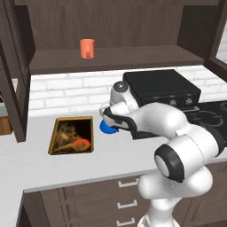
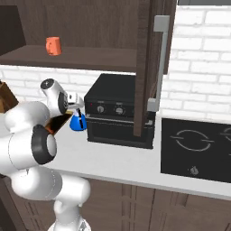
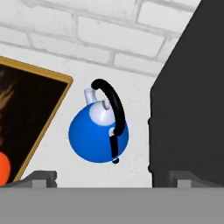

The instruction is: Pick the kettle from the counter and place it on the tray. Then pick the mug from the cabinet and place it on the tray. Then close the cabinet doors.

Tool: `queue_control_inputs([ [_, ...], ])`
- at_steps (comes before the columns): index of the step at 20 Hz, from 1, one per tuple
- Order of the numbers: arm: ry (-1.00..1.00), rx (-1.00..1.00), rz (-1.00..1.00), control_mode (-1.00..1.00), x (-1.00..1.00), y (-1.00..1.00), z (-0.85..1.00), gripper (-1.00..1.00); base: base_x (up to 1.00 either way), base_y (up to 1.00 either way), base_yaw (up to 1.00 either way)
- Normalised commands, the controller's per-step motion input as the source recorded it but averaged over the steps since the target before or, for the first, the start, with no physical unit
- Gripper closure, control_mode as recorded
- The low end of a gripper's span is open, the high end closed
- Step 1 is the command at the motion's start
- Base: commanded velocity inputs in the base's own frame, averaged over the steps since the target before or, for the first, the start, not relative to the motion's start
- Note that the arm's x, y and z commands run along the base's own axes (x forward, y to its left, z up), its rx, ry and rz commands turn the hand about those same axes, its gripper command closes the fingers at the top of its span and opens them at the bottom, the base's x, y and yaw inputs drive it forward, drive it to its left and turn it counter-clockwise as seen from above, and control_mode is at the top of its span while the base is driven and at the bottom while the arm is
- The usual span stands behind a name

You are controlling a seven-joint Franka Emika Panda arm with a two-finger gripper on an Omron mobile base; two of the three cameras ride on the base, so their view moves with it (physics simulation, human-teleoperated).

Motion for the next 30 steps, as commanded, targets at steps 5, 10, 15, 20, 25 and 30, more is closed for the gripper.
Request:
queue_control_inputs([
  [5, 0.00, 0.00, 0.00, -1.00, 0.20, 0.00, -0.08, -1.00, 0.00, 0.00, 0.00],
  [10, 0.00, 0.00, 0.00, -1.00, 0.25, 0.00, -0.14, -1.00, 0.00, 0.00, 0.00],
  [15, 0.00, 0.00, 0.00, -1.00, 0.23, 0.00, -0.17, -1.00, 0.00, 0.00, 0.00],
  [20, 0.02, 0.00, 0.00, -1.00, 0.19, 0.00, -0.22, -1.00, 0.00, 0.00, 0.00],
  [25, 0.02, 0.00, 0.00, -1.00, 0.14, 0.00, -0.20, -1.00, 0.00, 0.00, 0.00],
  [30, 0.03, 0.00, 0.00, -1.00, 0.14, 0.00, -0.22, -1.00, 0.00, 0.00, 0.00],
])
